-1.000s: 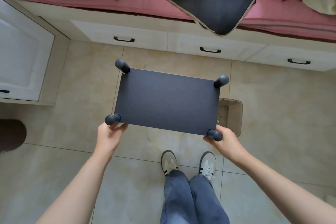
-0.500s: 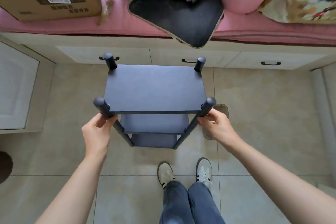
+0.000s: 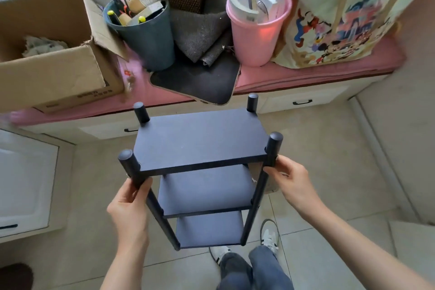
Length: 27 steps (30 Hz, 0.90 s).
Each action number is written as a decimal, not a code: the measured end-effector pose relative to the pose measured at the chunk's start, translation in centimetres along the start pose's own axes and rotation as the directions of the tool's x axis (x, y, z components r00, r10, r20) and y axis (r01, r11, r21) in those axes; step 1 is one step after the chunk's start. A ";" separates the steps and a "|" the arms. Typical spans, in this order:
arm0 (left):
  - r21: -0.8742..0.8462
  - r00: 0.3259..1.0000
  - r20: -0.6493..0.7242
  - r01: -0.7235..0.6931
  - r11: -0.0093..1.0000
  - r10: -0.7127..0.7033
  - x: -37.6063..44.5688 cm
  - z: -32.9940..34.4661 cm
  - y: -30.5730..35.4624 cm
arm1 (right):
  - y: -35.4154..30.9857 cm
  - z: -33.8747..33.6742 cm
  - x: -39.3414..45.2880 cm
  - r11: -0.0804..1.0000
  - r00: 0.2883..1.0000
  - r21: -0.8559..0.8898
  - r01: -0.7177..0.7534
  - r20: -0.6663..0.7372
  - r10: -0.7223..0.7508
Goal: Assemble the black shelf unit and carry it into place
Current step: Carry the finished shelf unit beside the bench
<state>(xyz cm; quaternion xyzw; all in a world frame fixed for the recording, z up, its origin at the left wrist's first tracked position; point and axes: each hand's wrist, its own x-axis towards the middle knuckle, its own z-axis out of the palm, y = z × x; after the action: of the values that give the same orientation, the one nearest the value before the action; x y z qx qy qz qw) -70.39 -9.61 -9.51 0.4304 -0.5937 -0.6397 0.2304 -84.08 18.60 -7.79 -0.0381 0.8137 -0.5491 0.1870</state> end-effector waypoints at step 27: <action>0.007 0.836 0.525 -0.194 0.981 0.162 -19.3 30.9 10.0 | 1.0 -33.3 -9.2 0.984 0.790 0.152 -0.095 -0.591 0.167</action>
<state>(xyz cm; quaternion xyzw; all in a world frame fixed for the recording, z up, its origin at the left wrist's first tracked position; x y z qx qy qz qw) -87.96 21.40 3.09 0.1904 -0.6899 -0.6902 0.1063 -86.93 50.71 4.64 0.2050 0.7989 -0.5640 -0.0411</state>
